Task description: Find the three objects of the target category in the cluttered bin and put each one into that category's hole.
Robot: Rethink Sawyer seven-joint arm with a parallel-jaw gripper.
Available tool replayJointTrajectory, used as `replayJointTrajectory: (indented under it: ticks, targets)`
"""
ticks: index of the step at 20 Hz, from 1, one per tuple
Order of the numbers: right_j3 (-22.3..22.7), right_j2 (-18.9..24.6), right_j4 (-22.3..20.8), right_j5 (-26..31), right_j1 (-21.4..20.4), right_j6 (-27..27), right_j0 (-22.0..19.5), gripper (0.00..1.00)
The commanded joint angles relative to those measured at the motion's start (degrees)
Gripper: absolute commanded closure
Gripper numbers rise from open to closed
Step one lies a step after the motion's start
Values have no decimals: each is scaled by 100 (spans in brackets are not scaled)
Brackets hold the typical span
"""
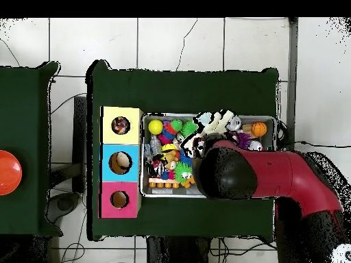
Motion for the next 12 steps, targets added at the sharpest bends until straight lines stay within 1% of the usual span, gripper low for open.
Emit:
replayJointTrajectory:
  ticks: [1,8,12]
  targets:
    - [437,-274,-239,-305,202,432,48,100]
    - [402,-314,-244,-411,321,367,37,100]
    - [470,-404,-209,-500,286,535,159,100]
